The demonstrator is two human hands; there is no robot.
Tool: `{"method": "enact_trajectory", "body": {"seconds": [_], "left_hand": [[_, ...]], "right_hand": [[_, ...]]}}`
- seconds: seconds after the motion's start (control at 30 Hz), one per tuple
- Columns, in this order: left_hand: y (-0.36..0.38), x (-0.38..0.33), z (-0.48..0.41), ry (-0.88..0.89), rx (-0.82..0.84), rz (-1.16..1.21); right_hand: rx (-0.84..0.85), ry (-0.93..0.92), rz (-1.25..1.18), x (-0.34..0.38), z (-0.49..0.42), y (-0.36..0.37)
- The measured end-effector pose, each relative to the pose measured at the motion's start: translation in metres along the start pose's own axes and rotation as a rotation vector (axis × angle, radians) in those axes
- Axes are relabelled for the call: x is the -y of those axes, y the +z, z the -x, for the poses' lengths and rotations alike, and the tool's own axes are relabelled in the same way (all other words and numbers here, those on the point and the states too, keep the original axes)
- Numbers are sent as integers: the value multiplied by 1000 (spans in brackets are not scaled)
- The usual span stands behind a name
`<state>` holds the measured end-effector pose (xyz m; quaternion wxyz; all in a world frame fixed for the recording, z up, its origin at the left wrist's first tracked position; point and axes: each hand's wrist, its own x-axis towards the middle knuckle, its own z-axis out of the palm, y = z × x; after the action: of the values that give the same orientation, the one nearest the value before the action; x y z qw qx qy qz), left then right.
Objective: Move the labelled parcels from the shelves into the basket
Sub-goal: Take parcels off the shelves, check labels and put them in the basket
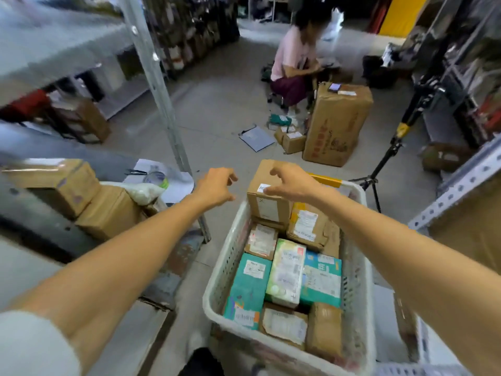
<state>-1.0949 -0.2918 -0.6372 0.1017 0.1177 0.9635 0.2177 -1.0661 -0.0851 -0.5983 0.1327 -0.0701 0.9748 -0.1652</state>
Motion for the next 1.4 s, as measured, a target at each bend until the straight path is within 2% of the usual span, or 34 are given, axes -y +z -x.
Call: {"method": "enact_trajectory", "body": {"seconds": [0.2, 0.3, 0.43, 0.7, 0.83, 1.07, 1.2, 1.4], "left_hand": [[-78, 17, 76, -71, -55, -108], [-108, 35, 118, -148, -125, -77], [-132, 68, 183, -271, -210, 11], [-154, 112, 326, -638, -286, -34], [-156, 109, 406, -834, -378, 1], [-140, 68, 575, -1242, -573, 101], [-116, 26, 664, -1450, -612, 86], [-69, -61, 782, -1715, -668, 99]], "right_hand": [[87, -189, 62, 88, 23, -38], [50, -285, 83, 137, 30, -46], [82, -456, 185, 207, 38, -42], [142, -883, 260, 335, 81, 2], [248, -1045, 249, 388, 107, 27], [410, -1404, 317, 470, 211, 82], [446, -1682, 377, 499, 296, 111], [572, -1951, 372, 523, 432, 130]]}}
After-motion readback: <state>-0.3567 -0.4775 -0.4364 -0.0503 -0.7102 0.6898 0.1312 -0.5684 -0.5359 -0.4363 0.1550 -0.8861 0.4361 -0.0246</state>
